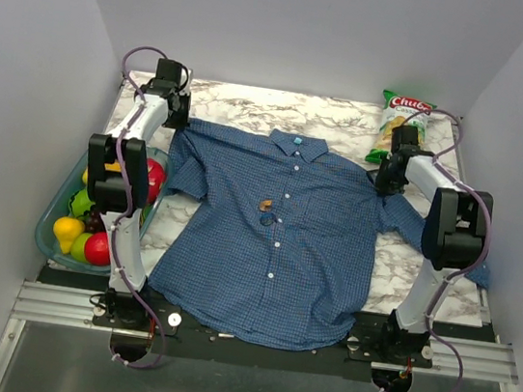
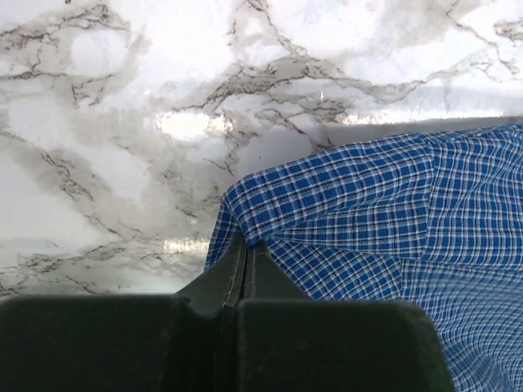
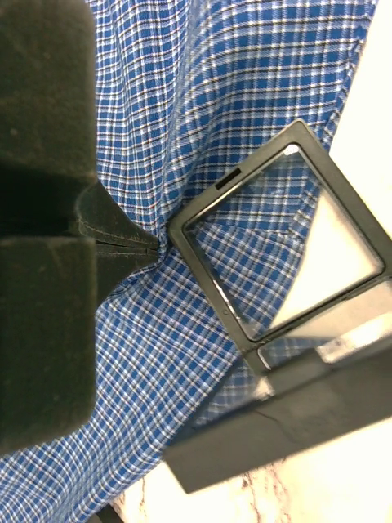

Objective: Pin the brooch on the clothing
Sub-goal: Flatten out the clothes at the center of the board.

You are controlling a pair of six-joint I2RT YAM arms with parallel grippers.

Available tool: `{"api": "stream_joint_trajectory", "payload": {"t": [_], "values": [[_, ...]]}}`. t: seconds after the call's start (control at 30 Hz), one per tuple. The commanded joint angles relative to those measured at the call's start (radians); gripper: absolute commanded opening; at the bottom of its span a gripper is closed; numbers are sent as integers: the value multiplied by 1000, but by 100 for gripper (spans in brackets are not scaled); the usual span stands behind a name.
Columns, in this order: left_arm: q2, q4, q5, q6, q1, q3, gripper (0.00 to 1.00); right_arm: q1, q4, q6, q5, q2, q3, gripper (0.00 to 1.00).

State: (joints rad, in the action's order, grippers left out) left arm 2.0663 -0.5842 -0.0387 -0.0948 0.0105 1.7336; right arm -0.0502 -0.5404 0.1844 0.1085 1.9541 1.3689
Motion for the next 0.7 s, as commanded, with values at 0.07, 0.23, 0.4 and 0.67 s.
{"api": "stream_joint_trajectory", "payload": {"t": [0.07,0.23,0.4,0.67], "values": [[69,21,19,12,22,102,0,30,-47,-34,74,63,85,0],[138,-28,-3,14,22,210,0,33,-59,-23,40,77,139,0],[48,20,-50,-5,17,149,48,32,-47,-29,-90,17,116,9],[-130,115,-24,-17,-86,9,90,-79,-7,-14,-193,-175,3,48]]}}
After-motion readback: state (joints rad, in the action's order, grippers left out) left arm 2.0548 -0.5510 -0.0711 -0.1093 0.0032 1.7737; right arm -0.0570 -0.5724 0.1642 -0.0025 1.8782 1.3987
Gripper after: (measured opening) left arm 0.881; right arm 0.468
